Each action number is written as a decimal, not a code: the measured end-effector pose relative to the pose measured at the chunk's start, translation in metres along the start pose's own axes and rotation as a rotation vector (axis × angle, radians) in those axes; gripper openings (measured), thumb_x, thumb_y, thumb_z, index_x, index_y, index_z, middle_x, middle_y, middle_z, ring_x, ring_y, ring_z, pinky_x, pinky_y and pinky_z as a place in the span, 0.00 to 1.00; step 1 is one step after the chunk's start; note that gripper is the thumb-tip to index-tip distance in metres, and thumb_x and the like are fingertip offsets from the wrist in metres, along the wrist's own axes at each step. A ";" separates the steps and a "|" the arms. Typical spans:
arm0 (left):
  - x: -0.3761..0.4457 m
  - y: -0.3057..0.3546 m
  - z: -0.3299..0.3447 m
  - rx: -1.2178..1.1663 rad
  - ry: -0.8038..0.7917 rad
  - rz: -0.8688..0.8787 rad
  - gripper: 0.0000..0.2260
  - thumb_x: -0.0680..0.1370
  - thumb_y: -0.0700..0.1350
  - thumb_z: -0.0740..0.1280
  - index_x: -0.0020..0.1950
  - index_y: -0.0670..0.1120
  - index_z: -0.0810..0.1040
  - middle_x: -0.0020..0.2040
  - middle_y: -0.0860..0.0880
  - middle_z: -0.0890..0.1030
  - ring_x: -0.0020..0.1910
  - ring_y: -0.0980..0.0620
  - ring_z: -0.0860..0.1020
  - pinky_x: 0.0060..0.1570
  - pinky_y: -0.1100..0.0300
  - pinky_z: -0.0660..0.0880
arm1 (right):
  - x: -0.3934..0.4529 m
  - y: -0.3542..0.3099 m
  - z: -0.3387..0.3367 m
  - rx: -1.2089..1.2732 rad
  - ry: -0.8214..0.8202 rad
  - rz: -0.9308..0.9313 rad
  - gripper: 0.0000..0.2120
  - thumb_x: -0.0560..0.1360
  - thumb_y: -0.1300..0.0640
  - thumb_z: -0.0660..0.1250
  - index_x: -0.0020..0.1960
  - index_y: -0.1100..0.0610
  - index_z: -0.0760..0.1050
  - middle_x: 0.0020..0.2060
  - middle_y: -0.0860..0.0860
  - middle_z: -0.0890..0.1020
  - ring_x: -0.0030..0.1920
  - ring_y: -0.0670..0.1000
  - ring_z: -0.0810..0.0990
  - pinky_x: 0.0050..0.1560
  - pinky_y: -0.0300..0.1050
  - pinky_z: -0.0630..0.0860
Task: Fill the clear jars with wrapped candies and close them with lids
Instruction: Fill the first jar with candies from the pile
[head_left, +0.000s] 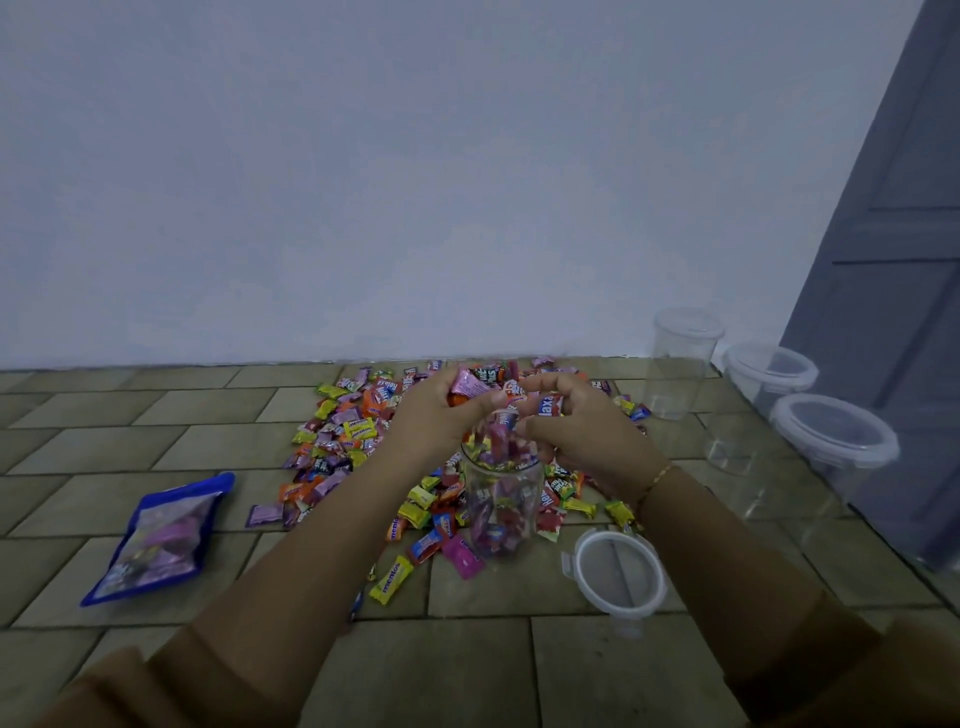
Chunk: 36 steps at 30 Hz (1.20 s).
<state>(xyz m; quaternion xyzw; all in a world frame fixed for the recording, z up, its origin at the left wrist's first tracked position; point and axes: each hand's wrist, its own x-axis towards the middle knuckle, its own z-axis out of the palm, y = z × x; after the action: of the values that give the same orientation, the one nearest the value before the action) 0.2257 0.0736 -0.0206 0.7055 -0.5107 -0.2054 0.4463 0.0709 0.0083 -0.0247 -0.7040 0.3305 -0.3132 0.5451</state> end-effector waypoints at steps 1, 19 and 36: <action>0.000 0.000 0.000 0.005 -0.001 0.001 0.31 0.74 0.58 0.67 0.67 0.36 0.69 0.43 0.40 0.79 0.40 0.48 0.77 0.42 0.52 0.72 | 0.000 0.000 0.001 -0.014 -0.002 -0.002 0.17 0.73 0.65 0.68 0.58 0.51 0.71 0.53 0.59 0.79 0.26 0.45 0.74 0.25 0.36 0.70; 0.001 0.004 -0.010 0.071 -0.159 0.099 0.12 0.72 0.49 0.73 0.55 0.54 0.78 0.52 0.54 0.78 0.42 0.60 0.74 0.36 0.76 0.68 | -0.010 -0.014 0.007 -0.079 0.085 0.002 0.08 0.78 0.62 0.60 0.53 0.52 0.72 0.52 0.65 0.80 0.26 0.55 0.77 0.19 0.32 0.65; -0.002 -0.018 -0.017 -0.312 -0.089 0.037 0.04 0.78 0.46 0.65 0.50 0.54 0.78 0.45 0.51 0.81 0.34 0.62 0.76 0.37 0.65 0.72 | -0.011 -0.006 0.002 0.061 0.371 -0.028 0.07 0.77 0.63 0.60 0.51 0.55 0.75 0.47 0.57 0.81 0.20 0.46 0.70 0.21 0.33 0.67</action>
<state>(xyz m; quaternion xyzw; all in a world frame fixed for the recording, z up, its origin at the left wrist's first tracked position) 0.2477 0.0840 -0.0270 0.6084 -0.5049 -0.3050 0.5310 0.0669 0.0199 -0.0204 -0.6219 0.4059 -0.4551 0.4913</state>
